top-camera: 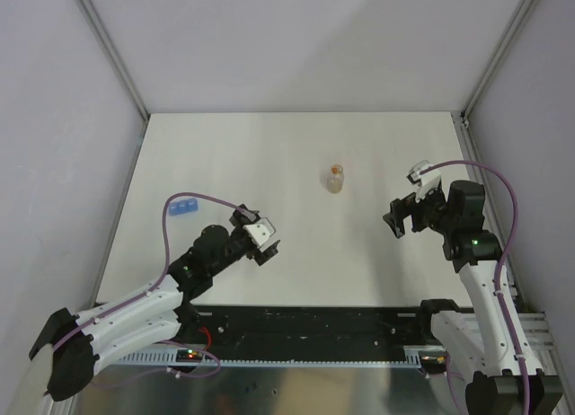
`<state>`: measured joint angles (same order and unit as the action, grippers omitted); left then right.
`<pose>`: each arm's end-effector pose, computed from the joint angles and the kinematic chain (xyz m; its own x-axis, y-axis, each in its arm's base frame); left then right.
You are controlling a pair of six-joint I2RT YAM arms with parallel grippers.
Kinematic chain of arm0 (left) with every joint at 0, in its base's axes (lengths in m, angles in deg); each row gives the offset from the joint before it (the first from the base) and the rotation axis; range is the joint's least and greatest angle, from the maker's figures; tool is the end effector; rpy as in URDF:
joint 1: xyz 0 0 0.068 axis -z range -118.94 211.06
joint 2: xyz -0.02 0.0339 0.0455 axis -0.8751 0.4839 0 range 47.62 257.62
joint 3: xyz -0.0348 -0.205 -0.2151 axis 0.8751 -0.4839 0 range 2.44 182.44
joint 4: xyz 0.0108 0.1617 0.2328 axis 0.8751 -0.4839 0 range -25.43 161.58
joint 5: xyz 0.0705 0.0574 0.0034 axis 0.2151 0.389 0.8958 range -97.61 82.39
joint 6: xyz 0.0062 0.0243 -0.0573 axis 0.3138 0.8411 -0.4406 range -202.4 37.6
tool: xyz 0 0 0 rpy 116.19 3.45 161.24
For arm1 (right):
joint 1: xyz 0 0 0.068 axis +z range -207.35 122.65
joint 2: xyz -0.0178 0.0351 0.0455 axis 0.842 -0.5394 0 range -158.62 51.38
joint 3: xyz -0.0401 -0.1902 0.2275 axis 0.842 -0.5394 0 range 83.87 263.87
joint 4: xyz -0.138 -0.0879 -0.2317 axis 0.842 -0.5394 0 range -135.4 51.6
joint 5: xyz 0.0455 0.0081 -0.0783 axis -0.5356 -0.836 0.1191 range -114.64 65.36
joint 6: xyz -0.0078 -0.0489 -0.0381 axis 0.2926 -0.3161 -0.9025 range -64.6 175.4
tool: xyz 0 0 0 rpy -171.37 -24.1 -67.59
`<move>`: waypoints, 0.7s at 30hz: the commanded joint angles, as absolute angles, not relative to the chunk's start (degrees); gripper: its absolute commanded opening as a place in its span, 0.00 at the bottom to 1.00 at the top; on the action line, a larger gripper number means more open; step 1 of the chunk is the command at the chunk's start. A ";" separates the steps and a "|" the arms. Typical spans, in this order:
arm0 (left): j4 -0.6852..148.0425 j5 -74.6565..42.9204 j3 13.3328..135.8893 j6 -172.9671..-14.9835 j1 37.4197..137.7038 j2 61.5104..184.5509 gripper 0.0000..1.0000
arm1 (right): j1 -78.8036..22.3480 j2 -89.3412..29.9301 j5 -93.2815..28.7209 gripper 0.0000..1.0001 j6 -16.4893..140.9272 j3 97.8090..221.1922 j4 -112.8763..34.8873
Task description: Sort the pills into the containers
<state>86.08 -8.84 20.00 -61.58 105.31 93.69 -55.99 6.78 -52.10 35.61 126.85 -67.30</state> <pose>0.1431 -0.1407 0.2183 0.0912 0.4072 -0.9088 0.7276 0.5958 0.3400 0.1822 0.0262 0.3113 -0.3359 -0.3086 -0.8899 -0.5655 0.8217 -0.0715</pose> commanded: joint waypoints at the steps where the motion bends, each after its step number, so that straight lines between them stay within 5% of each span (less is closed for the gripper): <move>1: 88.58 -8.44 19.68 -61.98 105.83 92.83 0.98 | -56.26 7.60 -52.41 1.00 34.98 126.93 -66.59; 21: 88.57 -7.91 19.84 -61.70 106.41 93.24 0.98 | -56.37 7.52 -52.67 1.00 35.07 126.86 -66.57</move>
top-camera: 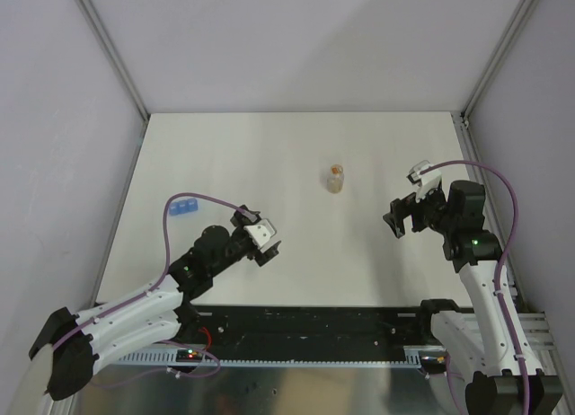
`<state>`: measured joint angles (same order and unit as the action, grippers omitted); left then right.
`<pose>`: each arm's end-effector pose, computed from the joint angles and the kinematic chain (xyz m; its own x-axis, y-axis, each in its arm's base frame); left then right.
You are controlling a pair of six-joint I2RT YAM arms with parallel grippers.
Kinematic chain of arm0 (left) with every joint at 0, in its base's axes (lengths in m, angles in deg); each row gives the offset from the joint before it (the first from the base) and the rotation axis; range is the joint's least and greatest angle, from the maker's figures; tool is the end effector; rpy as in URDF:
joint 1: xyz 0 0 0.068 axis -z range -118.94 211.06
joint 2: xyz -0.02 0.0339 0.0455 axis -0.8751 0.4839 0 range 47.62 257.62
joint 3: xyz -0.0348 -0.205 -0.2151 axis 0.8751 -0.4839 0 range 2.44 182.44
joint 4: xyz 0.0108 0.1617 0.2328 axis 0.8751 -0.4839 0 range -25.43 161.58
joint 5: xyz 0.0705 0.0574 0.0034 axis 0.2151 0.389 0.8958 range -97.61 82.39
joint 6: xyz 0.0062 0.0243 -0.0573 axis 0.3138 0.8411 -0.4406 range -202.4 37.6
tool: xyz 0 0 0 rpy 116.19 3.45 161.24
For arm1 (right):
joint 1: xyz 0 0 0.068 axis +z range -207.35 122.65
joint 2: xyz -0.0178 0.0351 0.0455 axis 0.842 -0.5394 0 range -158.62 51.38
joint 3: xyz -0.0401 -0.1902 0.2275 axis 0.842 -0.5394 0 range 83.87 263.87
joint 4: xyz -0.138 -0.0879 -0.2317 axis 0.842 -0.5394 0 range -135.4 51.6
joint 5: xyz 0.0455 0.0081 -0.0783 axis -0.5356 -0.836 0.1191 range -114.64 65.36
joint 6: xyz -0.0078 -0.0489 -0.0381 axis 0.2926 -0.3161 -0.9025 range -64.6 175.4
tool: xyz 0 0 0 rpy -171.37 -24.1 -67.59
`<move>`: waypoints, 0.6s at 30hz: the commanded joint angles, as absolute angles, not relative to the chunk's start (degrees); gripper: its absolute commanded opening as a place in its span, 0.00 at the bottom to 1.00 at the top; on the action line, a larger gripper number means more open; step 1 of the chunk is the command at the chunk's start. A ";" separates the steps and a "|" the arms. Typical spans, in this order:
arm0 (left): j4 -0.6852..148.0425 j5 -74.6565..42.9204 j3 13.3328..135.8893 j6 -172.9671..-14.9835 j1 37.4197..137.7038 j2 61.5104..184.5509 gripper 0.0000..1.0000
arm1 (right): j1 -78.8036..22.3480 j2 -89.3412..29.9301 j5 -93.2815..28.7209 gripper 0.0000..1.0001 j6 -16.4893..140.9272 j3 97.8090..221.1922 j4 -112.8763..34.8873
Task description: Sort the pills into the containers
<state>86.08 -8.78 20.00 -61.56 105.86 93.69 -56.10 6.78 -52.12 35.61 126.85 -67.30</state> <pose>0.1417 -0.1420 0.2183 0.0951 0.4067 -0.9086 0.7326 0.5893 0.3405 0.1823 0.0259 0.3113 -0.3364 -0.3079 -0.8900 -0.5641 0.8226 -0.0713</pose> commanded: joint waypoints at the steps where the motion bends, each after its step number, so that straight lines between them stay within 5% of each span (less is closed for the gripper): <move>1: 88.55 -7.89 19.89 -61.76 106.50 93.33 0.98 | -56.42 7.52 -52.67 1.00 35.04 126.90 -66.55; 18: 84.51 -3.41 23.14 -63.26 106.94 93.02 0.98 | -56.58 7.34 -51.32 1.00 35.84 126.93 -65.83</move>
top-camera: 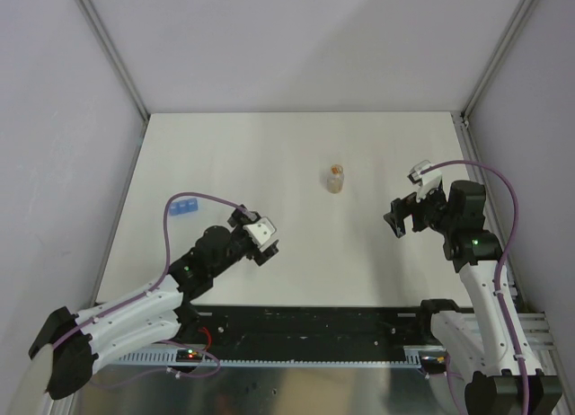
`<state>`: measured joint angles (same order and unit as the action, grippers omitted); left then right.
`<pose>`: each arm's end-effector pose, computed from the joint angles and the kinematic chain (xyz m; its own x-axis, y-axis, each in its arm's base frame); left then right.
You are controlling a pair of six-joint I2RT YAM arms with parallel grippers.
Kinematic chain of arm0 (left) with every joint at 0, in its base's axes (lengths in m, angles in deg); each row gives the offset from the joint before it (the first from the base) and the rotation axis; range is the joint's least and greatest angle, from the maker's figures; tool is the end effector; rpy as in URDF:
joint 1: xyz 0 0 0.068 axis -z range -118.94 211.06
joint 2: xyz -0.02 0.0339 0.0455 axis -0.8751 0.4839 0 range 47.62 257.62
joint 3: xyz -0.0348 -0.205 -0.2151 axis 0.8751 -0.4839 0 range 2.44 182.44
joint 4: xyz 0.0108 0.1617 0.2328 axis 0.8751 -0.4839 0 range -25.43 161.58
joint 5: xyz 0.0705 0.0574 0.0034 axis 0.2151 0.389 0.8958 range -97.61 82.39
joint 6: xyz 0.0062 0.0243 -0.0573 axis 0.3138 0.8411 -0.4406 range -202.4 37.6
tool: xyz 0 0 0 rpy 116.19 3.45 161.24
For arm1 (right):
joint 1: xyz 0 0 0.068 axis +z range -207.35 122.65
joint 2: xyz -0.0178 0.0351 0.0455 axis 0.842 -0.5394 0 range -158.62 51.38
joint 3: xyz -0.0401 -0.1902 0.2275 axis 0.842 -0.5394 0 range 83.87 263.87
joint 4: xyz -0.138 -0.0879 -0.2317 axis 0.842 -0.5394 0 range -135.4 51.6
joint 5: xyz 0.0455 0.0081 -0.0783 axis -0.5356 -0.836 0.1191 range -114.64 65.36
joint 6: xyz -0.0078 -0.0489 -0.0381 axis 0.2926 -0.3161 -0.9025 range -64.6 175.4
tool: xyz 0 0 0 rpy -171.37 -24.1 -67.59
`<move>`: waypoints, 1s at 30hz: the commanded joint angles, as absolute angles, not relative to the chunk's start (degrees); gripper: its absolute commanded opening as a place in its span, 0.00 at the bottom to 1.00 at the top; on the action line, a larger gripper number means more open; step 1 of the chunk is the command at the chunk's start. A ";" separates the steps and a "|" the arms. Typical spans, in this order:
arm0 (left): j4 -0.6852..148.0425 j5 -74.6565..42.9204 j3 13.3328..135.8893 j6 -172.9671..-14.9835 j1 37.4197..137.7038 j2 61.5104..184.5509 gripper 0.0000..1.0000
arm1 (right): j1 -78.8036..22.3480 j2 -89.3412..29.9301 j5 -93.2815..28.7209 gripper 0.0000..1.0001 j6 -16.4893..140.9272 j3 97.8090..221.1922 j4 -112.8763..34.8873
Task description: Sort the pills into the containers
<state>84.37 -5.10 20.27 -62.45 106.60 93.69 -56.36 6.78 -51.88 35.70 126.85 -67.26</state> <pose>0.1417 -0.1414 0.2166 0.0578 0.4277 -0.9021 0.7061 0.6213 0.3398 0.1825 0.0249 0.3114 -0.3391 -0.3057 -0.8897 -0.5568 0.8275 -0.0721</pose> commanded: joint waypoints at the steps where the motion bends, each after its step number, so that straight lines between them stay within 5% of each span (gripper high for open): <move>1: 84.28 -3.27 23.25 -63.25 106.99 93.00 0.98 | -56.61 7.38 -51.38 1.00 35.78 126.93 -65.87; 30: 75.48 5.01 30.67 -63.35 105.53 95.57 0.98 | -56.51 7.34 -52.25 1.00 36.19 126.93 -65.88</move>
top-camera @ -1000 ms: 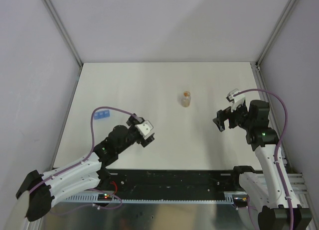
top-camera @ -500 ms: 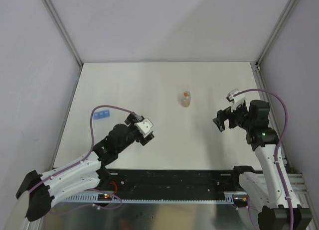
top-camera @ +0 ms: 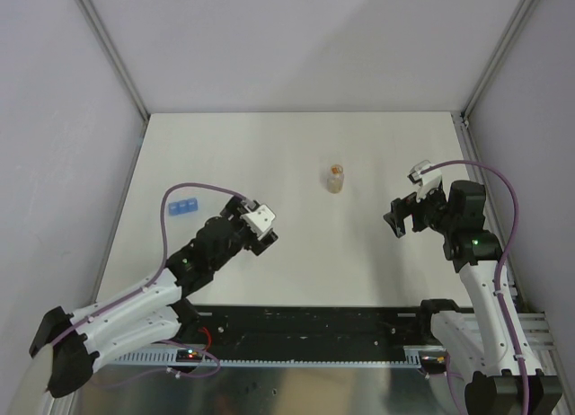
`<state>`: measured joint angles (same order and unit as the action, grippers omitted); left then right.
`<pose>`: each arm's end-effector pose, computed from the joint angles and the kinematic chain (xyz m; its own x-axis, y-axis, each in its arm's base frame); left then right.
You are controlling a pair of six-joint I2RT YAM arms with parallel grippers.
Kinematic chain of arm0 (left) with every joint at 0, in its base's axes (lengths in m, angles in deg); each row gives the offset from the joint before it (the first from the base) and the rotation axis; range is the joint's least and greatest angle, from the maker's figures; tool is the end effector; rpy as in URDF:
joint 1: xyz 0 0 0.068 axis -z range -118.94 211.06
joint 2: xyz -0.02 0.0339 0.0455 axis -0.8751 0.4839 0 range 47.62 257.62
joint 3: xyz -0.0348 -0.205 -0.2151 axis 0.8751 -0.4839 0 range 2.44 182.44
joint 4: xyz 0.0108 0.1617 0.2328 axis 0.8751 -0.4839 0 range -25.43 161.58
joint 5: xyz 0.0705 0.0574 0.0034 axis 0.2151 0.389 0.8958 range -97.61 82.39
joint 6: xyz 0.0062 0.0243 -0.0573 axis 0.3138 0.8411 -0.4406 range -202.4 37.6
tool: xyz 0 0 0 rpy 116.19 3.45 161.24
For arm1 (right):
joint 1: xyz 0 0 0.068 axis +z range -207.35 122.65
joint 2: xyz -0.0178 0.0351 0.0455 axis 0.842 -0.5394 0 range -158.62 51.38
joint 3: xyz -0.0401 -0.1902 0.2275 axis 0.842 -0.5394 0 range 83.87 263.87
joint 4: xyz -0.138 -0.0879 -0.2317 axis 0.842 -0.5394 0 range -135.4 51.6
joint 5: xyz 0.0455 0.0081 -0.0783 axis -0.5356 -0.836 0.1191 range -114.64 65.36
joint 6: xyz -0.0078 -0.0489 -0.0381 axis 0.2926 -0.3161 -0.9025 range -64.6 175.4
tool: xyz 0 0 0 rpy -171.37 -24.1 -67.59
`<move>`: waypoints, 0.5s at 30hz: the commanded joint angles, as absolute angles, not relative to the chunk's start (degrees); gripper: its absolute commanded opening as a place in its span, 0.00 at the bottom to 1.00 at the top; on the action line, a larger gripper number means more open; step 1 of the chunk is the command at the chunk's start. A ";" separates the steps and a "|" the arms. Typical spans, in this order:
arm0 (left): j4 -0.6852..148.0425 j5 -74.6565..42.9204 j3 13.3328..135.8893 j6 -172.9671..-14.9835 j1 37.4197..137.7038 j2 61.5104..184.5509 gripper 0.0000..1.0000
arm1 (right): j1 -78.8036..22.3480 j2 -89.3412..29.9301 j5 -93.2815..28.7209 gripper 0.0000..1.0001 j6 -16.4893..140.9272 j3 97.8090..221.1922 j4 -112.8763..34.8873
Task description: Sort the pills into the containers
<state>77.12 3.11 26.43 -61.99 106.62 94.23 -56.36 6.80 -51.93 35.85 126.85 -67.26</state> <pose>0.1509 -0.1412 0.2417 0.0085 0.4806 -0.8769 0.6125 0.6907 0.3845 0.1824 0.0249 0.3114 -0.3400 -0.3034 -0.8901 -0.5565 0.8279 -0.0696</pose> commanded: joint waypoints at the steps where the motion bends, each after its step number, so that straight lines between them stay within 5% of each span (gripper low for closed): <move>1: 74.32 4.42 31.28 -63.82 104.70 96.16 0.98 | -56.50 7.30 -52.38 1.00 36.17 126.93 -65.98; 15: 63.84 -14.88 36.81 -68.37 79.88 100.05 0.98 | -56.07 6.87 -54.19 1.00 35.57 127.00 -66.68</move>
